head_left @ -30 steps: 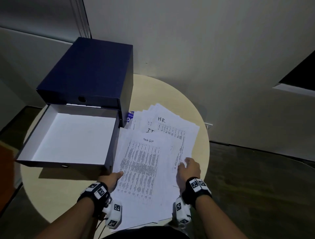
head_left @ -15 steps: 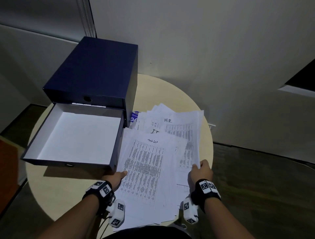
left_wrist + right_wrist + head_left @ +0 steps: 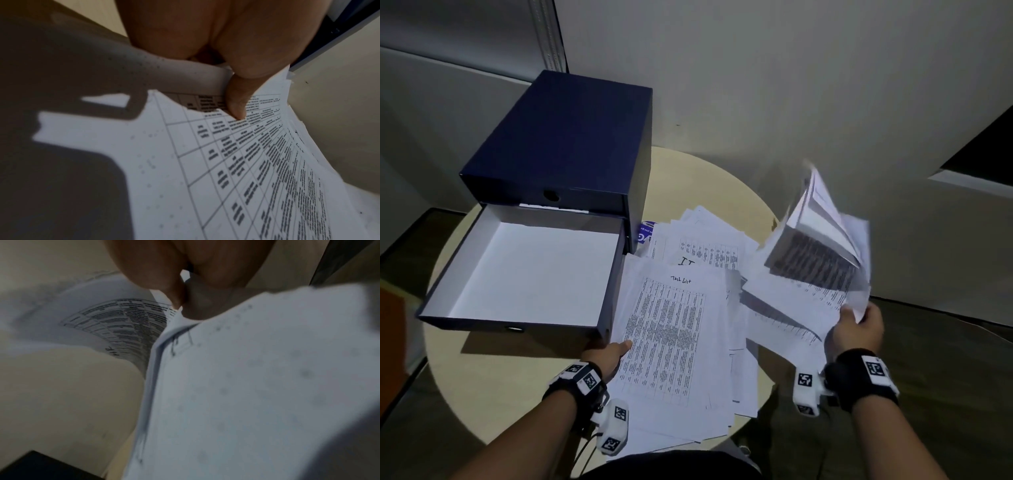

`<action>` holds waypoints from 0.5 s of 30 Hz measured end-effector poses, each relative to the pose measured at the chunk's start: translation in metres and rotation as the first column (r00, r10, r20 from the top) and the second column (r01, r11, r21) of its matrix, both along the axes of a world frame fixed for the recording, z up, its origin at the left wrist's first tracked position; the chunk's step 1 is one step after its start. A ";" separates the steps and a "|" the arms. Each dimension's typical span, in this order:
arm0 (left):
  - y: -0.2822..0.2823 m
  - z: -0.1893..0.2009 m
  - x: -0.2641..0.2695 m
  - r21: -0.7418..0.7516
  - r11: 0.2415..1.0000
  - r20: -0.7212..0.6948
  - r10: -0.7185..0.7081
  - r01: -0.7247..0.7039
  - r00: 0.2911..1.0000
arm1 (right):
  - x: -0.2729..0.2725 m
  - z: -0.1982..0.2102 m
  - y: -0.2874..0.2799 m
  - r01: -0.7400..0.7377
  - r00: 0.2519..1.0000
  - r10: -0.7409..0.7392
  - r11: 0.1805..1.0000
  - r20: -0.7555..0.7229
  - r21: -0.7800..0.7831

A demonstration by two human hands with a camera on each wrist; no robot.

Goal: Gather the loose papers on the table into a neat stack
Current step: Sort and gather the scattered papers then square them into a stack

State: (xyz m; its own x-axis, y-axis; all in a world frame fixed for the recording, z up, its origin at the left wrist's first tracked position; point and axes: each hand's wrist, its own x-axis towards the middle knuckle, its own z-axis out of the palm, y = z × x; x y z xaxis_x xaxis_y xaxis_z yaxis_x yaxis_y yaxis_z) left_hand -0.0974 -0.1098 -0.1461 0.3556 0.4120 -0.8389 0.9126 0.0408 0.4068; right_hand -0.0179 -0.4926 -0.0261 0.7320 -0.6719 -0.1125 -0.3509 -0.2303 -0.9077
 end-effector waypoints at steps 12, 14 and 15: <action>-0.001 0.000 -0.001 -0.047 0.996 0.024 0.079 -0.077 0.997 | 0.008 0.010 0.035 -0.098 0.994 0.069 0.892 0.081 0.441; 0.000 -0.003 -0.001 -0.061 0.994 0.021 0.094 -0.092 0.995 | 0.016 0.025 0.036 -0.140 0.988 0.084 0.850 0.132 0.508; 0.000 -0.001 -0.001 -0.066 0.994 0.019 0.091 -0.090 0.996 | 0.019 0.033 0.038 -0.172 0.982 0.102 0.820 0.156 0.546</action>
